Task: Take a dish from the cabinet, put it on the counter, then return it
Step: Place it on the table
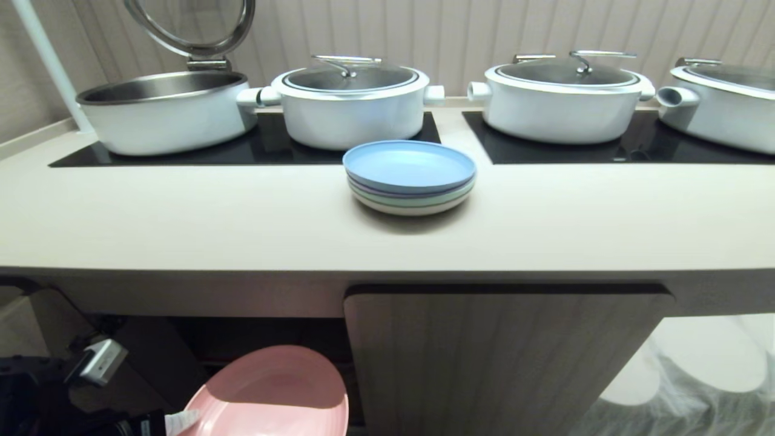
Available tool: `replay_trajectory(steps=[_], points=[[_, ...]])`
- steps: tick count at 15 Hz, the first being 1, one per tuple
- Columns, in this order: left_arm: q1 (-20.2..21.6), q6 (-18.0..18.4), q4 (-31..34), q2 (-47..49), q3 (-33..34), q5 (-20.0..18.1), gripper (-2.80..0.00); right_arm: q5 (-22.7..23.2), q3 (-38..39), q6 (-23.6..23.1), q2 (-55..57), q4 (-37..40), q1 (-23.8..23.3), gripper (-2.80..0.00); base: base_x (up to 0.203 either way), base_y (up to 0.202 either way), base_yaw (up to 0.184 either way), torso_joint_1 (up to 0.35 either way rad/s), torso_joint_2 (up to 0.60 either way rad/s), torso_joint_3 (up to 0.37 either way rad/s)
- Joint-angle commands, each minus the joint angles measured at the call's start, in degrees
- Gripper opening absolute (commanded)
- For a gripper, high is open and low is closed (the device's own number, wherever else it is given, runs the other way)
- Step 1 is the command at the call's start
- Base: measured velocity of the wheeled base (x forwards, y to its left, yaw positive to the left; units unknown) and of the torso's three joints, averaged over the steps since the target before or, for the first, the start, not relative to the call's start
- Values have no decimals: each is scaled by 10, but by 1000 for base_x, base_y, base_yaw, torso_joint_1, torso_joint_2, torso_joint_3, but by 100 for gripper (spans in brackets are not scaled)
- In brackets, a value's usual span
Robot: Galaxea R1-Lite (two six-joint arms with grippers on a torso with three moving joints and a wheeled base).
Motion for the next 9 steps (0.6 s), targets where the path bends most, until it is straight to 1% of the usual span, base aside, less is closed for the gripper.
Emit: replay_trajectory(steps=[1,3,5,9], points=[[-1,-1,-1,0,0,-2,-280,0,0,0,0,0,0,-280,0,0,0,227,-510,-280],[-1,-1,-1,-1,0,-14,-280,0,0,1,0,0,0,-280,0,0,0,233,-511,-289],[-2,0,5,-2,-1,-16,-280,0,0,0,0,0,0,-280,0,0,0,240,-541,-292],[-20,0,54,-26,-2,-20,-280,0,0,1,0,0,0,-280,0,0,0,259,-545,-301]])
